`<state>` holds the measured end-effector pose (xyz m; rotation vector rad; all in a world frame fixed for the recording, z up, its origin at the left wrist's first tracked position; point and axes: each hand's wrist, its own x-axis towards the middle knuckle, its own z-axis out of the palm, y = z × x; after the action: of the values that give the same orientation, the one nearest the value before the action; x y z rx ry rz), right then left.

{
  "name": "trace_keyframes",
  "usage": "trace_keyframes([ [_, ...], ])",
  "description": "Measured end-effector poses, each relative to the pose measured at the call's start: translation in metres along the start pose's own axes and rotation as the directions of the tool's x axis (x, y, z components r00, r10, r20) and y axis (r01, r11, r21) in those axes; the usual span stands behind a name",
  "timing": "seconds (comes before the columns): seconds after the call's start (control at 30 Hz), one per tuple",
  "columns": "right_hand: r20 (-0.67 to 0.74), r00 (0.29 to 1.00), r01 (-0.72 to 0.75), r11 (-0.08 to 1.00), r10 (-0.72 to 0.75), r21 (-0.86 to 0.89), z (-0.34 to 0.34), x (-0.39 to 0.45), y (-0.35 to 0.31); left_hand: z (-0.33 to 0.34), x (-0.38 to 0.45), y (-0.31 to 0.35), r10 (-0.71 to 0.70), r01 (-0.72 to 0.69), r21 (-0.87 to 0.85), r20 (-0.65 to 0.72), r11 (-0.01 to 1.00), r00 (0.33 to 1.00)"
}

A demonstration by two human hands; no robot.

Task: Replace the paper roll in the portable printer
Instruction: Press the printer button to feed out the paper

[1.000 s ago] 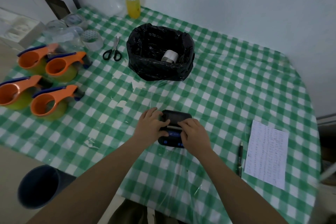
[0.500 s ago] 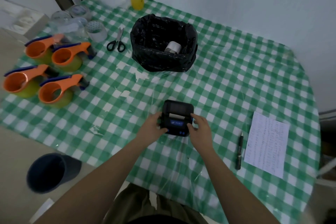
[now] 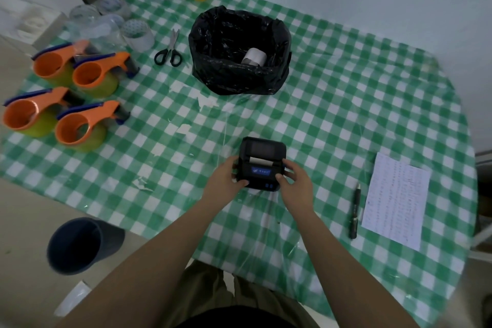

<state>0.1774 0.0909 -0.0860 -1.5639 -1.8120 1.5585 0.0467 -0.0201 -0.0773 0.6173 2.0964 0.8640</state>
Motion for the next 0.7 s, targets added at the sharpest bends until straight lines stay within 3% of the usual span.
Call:
trace_keyframes([
  [0.7,0.008,1.0,0.024,1.0,-0.024,0.003,0.0004,-0.0002,0.0027,-0.0007,0.0027,0.0047,-0.081,0.084,0.133,-0.033,0.987,0.996],
])
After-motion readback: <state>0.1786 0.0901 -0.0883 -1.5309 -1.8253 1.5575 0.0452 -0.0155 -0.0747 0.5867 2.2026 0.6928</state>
